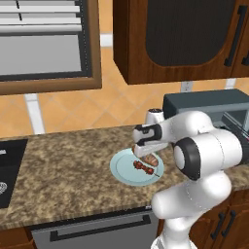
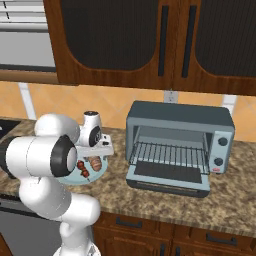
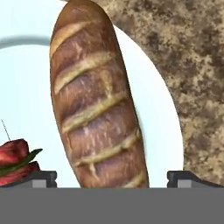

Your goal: Pick up the kebab skewer and baguette bread, and place them inside the toaster oven. Close the toaster oven door and start by setting the timer.

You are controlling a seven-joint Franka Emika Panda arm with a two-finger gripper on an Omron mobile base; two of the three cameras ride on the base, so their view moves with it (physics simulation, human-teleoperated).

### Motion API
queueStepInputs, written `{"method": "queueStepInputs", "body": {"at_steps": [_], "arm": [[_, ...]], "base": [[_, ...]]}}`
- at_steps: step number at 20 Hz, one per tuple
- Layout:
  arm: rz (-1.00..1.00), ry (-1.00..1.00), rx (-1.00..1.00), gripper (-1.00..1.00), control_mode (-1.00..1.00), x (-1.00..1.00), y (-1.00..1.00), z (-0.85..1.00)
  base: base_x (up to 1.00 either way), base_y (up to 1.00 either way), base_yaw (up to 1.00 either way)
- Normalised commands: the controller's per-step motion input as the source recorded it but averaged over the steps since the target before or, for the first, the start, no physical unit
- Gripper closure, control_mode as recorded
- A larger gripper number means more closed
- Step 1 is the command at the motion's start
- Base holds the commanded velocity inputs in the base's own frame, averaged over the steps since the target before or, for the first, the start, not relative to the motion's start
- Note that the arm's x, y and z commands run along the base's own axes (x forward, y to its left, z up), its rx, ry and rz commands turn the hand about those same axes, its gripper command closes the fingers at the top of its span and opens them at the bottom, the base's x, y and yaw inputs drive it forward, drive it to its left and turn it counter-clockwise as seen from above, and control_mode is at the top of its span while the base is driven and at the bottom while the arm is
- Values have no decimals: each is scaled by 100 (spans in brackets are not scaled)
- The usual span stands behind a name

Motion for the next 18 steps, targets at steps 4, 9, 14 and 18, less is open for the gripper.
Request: {"method": "queueStepInputs", "body": {"at_steps": [4, 9, 14, 18], "arm": [[-5, 5, 0, -100, -100, 0, 0, -40], [-2, 4, 0, 100, -100, -1, 1, -21], [0, 0, 0, 100, -100, -16, 0, 0], [10, 0, 0, 100, -100, -67, -5, 79]], "base": [[0, 0, 0], [0, 0, 0], [0, 0, 0], [0, 0, 0]]}}
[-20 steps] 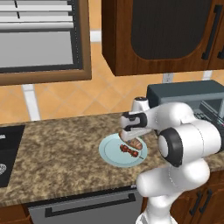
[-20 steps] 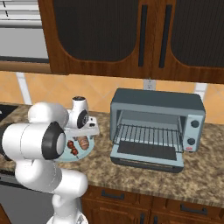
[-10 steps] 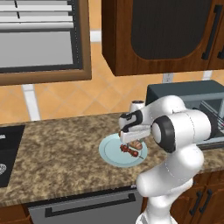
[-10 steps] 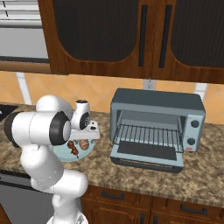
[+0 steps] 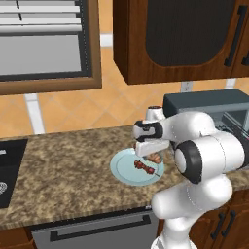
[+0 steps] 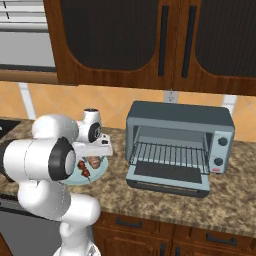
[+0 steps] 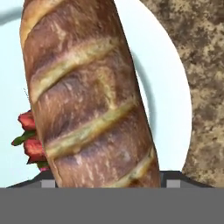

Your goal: Pick up the kebab skewer and baguette bread, and place them inside the toaster oven. Close the toaster oven door and start by setting the timer.

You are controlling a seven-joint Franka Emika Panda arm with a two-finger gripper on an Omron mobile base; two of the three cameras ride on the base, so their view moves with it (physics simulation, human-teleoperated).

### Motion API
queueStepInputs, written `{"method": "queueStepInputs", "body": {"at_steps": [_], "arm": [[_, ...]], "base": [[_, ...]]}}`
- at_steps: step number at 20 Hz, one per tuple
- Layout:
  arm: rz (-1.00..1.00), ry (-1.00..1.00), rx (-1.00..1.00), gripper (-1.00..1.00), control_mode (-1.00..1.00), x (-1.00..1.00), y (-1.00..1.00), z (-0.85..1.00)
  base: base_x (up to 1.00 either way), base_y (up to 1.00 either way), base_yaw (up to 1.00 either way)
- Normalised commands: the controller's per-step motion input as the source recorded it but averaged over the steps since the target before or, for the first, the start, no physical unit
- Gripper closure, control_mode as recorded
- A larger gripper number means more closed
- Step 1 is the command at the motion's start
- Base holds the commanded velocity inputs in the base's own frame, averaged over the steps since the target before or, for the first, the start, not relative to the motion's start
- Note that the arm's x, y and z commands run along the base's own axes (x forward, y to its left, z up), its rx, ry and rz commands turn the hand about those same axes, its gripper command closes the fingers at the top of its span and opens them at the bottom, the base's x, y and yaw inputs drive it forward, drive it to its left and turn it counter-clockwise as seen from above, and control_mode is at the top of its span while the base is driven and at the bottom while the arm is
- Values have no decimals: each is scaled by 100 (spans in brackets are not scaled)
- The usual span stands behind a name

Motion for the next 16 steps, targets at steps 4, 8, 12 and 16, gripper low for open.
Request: {"method": "queueStepInputs", "body": {"at_steps": [4, 8, 12, 16], "arm": [[18, -7, 0, 100, -100, -100, -45, 94], [-1, -3, 0, 100, -100, -67, -98, 70], [-11, 0, 0, 100, -100, -34, -100, 57], [-31, 1, 2, 100, -100, 8, -100, 16]], "base": [[0, 0, 0], [0, 0, 0], [0, 0, 0], [0, 0, 0]]}}
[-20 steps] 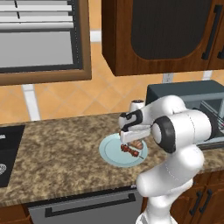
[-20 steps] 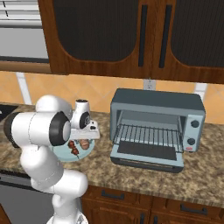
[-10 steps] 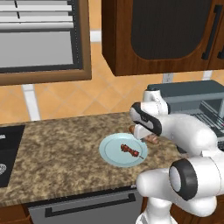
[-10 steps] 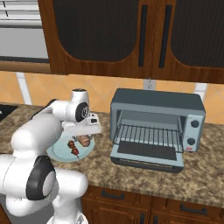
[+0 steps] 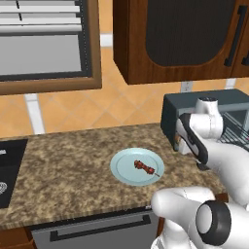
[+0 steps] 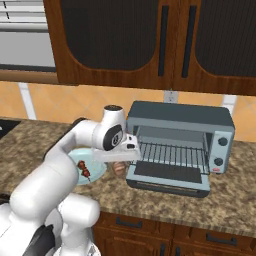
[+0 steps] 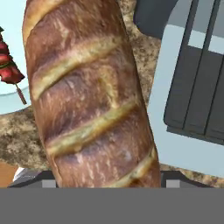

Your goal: Pick up the kebab skewer and baguette bread, and place them inside the toaster oven. Close the toaster oven door and start by setting the timer.

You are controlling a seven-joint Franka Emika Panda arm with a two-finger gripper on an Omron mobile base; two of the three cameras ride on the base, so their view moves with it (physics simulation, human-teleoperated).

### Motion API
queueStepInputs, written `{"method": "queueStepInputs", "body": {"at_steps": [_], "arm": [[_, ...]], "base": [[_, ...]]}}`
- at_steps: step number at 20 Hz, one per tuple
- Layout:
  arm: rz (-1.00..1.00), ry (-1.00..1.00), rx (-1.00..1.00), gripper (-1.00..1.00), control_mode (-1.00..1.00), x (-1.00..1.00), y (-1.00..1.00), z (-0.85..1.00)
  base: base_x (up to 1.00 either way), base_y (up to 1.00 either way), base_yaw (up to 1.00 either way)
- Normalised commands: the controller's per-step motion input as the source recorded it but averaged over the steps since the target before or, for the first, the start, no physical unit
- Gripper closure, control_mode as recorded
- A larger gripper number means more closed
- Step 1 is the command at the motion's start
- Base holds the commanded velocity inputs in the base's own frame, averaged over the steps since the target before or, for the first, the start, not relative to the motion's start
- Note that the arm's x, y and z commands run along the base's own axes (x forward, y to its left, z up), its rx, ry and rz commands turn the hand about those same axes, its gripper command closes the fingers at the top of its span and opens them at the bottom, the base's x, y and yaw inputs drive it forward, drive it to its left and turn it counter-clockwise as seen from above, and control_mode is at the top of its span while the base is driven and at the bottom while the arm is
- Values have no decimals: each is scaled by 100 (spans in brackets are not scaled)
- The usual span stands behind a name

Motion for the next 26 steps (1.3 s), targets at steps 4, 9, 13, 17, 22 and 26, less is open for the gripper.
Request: {"method": "queueStepInputs", "body": {"at_steps": [4, 9, 13, 17, 22, 26], "arm": [[-28, -6, 4, 100, -100, 11, -97, 9], [-15, -7, 3, 100, -100, 31, -71, 29], [-2, -11, 2, 100, -100, 37, 1, 9], [0, -17, -2, 100, -100, 38, 13, -16], [0, -6, -5, 100, -100, 51, -1, -14], [0, 0, -4, 100, -100, 35, -1, -17]], "base": [[0, 0, 0], [0, 0, 0], [0, 0, 0], [0, 0, 0], [0, 0, 0], [0, 0, 0]]}}
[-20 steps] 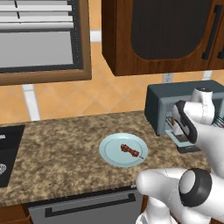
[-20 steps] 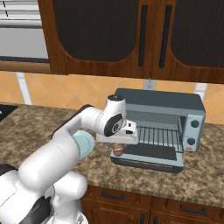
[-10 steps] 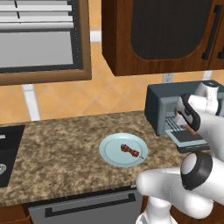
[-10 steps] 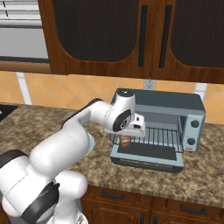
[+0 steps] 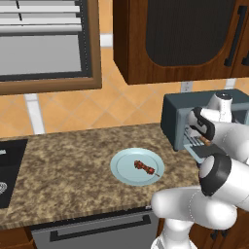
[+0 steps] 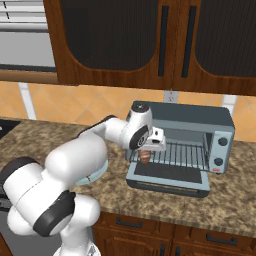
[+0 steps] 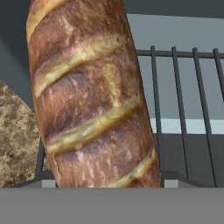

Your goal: Pick up the kebab skewer and baguette bread, and place them inside the toaster oven. Close the toaster oven door and start by setting the timer.

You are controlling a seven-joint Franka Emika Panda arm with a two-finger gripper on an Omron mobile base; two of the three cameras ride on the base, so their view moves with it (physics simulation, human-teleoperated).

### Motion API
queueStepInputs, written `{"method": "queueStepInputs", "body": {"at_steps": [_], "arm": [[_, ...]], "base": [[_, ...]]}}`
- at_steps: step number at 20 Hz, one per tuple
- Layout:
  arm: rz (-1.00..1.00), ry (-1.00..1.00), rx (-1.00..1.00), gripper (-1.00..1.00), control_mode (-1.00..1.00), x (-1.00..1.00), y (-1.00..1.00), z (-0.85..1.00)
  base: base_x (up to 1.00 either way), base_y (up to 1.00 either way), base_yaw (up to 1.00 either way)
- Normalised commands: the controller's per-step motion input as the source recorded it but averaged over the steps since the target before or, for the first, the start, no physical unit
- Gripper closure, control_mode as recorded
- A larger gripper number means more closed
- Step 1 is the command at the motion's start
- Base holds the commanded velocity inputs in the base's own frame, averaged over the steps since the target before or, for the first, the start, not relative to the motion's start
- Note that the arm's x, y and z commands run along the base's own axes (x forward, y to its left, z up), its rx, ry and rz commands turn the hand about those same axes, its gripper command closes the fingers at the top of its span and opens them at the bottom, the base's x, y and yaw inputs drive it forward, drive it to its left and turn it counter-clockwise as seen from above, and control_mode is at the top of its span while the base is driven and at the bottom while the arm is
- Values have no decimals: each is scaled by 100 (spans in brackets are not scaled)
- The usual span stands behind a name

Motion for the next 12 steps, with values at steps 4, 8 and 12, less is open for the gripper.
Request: {"method": "queueStepInputs", "body": {"at_steps": [4, 8, 12], "arm": [[0, 0, -3, 100, -100, 13, -13, -21], [0, 0, -3, 100, -100, -25, -5, -46], [-2, 0, -3, 100, -100, -41, -2, -42]], "base": [[0, 0, 0], [0, 0, 0], [0, 0, 0]]}}
